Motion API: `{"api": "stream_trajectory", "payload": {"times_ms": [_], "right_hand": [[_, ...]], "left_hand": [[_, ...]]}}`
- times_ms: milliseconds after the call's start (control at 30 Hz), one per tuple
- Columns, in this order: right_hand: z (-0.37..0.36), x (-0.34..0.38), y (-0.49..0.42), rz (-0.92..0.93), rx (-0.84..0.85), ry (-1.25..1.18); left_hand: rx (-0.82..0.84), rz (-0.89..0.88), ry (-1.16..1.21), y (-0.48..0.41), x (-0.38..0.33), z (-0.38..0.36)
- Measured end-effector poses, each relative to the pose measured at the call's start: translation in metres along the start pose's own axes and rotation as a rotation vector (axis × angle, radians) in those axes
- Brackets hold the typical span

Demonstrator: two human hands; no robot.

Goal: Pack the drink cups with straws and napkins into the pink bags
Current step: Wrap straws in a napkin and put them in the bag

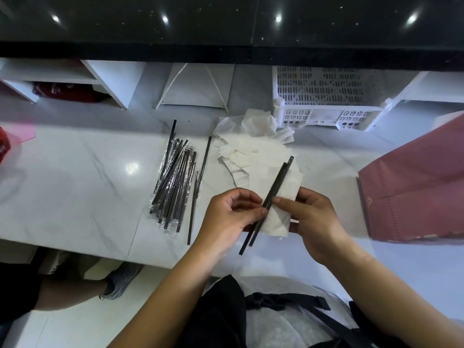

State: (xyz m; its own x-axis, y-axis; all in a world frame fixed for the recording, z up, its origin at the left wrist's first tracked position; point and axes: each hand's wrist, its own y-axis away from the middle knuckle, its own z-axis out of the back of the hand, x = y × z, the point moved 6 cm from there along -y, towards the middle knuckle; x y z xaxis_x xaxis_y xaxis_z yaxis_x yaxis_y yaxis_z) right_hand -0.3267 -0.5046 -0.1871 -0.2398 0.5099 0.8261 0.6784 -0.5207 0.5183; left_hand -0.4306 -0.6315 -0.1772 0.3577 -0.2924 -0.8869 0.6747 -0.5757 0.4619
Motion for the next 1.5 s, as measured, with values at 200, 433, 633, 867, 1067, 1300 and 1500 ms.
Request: {"api": "stream_trajectory", "payload": {"times_ms": [200, 433, 633, 867, 1067, 1300, 1500], "right_hand": [[-0.008, 0.000, 0.004, 0.019, 0.054, 0.016], [-0.009, 0.001, 0.006, 0.014, 0.068, -0.005], [-0.007, 0.001, 0.005, 0.012, 0.047, 0.032], [-0.005, 0.011, 0.007, -0.003, 0.190, 0.093], [0.002, 0.014, 0.008, 0.049, 0.077, 0.122], [-0.001, 0.017, 0.016, 0.080, 0.018, 0.168], [-0.007, 0.016, 0.020, 0.110, 0.024, 0.173]], "left_hand": [[0.007, -0.044, 0.036, 0.001, -0.002, 0.000], [0.008, -0.060, 0.008, 0.000, -0.002, 0.001], [-0.081, -0.191, -0.248, 0.000, -0.005, 0.008], [0.319, 0.026, 0.302, -0.002, 0.000, 0.001], [0.287, 0.006, 0.189, 0.001, -0.003, -0.005], [0.329, -0.072, 0.133, 0.003, -0.008, -0.005], [0.369, -0.050, 0.096, 0.001, -0.004, -0.008]]}}
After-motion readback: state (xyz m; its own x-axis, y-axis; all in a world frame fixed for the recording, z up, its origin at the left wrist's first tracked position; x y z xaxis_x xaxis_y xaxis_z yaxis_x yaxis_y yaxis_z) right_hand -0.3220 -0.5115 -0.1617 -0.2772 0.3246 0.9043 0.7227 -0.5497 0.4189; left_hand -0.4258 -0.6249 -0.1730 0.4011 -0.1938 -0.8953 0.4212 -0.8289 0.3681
